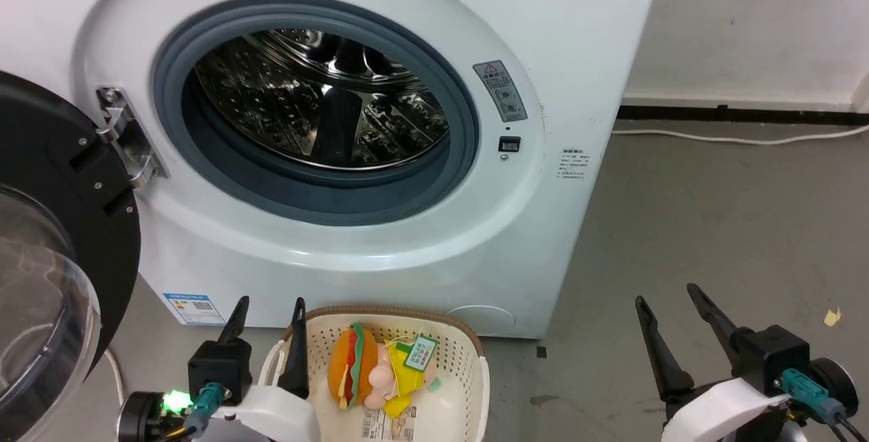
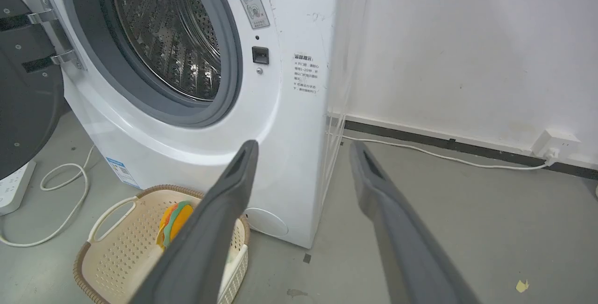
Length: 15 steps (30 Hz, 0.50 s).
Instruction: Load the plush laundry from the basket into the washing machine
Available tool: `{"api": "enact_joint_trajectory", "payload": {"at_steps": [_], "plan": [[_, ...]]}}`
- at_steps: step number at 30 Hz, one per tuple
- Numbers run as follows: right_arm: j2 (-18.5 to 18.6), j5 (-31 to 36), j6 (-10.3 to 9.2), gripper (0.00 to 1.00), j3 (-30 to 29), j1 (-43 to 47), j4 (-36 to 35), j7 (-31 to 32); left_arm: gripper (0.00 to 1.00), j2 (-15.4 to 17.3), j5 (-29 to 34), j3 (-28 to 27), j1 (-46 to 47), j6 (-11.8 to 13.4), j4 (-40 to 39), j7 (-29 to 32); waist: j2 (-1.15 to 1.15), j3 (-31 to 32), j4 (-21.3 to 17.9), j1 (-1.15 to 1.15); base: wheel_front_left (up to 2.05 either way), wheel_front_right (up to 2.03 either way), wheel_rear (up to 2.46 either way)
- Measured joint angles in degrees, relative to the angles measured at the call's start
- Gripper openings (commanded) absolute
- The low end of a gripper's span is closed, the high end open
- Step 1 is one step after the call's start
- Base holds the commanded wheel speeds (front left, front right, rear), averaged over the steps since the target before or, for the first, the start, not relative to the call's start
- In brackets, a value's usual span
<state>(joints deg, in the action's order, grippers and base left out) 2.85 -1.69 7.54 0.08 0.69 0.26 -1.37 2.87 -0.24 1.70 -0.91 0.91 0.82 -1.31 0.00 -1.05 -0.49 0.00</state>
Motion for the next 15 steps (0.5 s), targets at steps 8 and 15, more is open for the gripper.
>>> {"api": "enact_joint_trajectory", "payload": {"at_steps": [8,15], "plan": [[0.0,-0.76,0.0,1.0,-0.21,-0.04,-0.2,-0.86,1.0,0.0,-0.55,1.32,0.91,0.15,2.14,-0.9,0.0,-2.38,-0.82,0.0,0.0,0.0,0.0],[0.0,-1.99,0.0,1.0,-0.44,-0.93,-0.43,-1.8,1.0,0.03,-1.05,1.92,2.77,0.15,5.36,-1.79,0.0,-5.13,-2.02,0.0,0.0,0.0,0.0]]}}
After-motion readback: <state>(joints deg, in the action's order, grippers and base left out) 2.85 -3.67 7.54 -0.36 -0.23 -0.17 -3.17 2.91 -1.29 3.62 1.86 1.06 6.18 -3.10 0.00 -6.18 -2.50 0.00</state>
